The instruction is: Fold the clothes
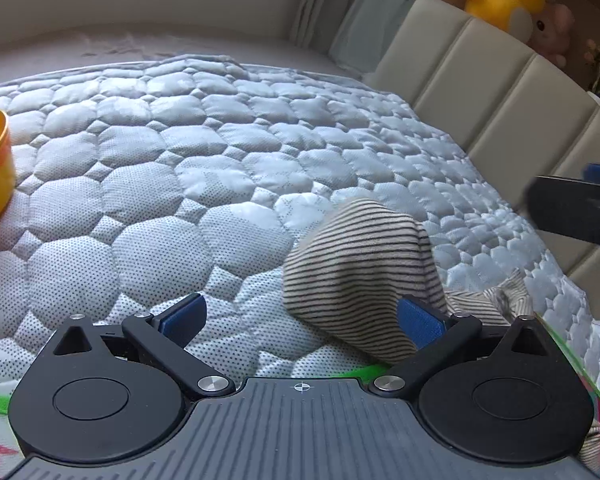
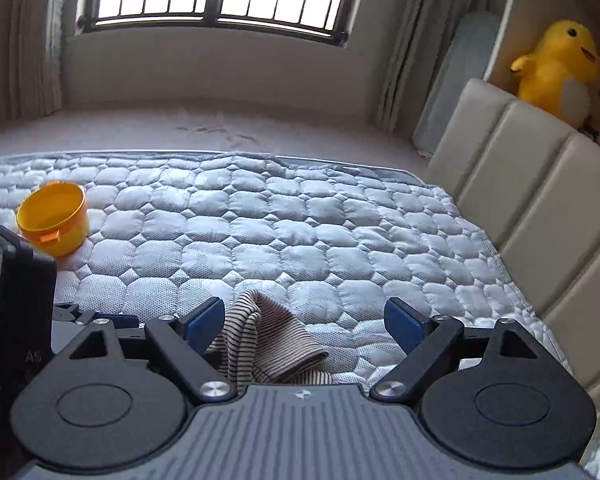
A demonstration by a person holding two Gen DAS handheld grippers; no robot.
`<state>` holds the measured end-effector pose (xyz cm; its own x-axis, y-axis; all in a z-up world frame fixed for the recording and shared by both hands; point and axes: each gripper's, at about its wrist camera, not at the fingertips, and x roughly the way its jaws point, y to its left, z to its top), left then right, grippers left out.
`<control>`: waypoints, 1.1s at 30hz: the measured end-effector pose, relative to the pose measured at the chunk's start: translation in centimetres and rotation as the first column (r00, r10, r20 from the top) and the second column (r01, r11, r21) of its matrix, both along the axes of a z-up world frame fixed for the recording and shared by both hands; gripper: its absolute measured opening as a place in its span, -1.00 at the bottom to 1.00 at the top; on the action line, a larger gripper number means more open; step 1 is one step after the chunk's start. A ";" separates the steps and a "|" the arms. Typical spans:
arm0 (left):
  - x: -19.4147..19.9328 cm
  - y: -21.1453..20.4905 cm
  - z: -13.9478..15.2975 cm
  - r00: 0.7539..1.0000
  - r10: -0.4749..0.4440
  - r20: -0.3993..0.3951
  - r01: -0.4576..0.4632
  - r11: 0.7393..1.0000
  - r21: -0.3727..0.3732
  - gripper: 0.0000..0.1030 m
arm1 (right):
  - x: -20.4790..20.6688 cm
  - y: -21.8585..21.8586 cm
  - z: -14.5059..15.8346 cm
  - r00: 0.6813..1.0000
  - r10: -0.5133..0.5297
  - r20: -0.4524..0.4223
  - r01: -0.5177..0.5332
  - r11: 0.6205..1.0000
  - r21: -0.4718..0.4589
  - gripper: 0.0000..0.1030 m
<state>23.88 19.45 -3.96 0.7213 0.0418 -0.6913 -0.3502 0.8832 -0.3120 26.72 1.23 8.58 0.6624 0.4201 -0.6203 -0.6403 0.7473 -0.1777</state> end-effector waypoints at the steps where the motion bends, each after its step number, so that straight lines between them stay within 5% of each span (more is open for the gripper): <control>1: 0.0 0.4 -0.1 1.000 0.030 -0.004 -0.030 1.000 0.011 1.00 | -0.1 -1.4 -0.1 1.000 -0.027 -0.010 0.027 1.000 0.010 0.77; 5: -0.9 3.6 0.0 0.962 0.274 -0.002 -0.273 0.960 0.063 1.00 | -0.9 -7.8 -1.9 0.983 -0.167 -0.073 0.169 0.985 0.023 0.89; 9: -2.0 5.5 0.3 0.933 0.360 0.018 -0.360 0.933 -0.010 1.00 | -4.0 -13.0 -5.7 0.958 -0.268 -0.101 0.265 0.963 -0.042 0.89; 11: -2.0 4.7 0.5 0.958 0.281 0.048 -0.277 0.958 -0.078 1.00 | -6.4 -14.6 -7.6 0.956 -0.277 -0.094 0.270 0.960 -0.078 0.79; 12: -1.8 3.9 0.7 0.972 0.225 0.067 -0.218 0.971 -0.099 1.00 | -7.7 -15.2 -8.4 0.957 -0.273 -0.094 0.265 0.960 -0.090 0.57; 13: -1.5 2.8 0.7 0.982 0.166 0.085 -0.157 0.982 -0.102 1.00 | -8.5 -15.6 -8.7 0.955 -0.269 -0.121 0.261 0.962 -0.078 0.35; 15: -1.1 0.2 0.8 0.992 0.054 0.116 -0.045 0.996 -0.080 1.00 | -10.1 -16.5 -9.2 0.949 -0.259 -0.177 0.254 0.966 -0.053 0.20; 20: -0.9 -4.9 0.5 0.983 -0.138 0.117 0.140 0.990 -0.006 1.00 | -14.2 -18.8 -10.6 0.923 -0.226 -0.312 0.241 0.970 0.011 0.30; 24: -1.5 -5.9 0.2 0.981 -0.163 0.103 0.176 0.975 -0.133 1.00 | -15.7 -20.1 -12.2 0.882 -0.201 -0.426 0.267 0.959 0.100 0.29; 28: -2.5 -7.4 0.8 0.981 -0.159 0.108 0.176 0.967 -0.185 1.00 | -15.6 -21.0 -14.1 0.826 -0.168 -0.538 0.326 0.921 0.213 -0.63; 30: -3.0 -8.1 1.2 0.980 -0.165 0.111 0.182 0.969 -0.167 1.00 | -13.9 -21.0 -13.2 0.831 -0.141 -0.538 0.332 0.902 0.277 -0.82; 33: -3.0 -8.4 1.3 0.977 -0.177 0.119 0.193 0.971 -0.143 1.00 | -9.8 -22.8 -9.2 0.874 -0.151 -0.462 0.353 0.851 0.389 -0.84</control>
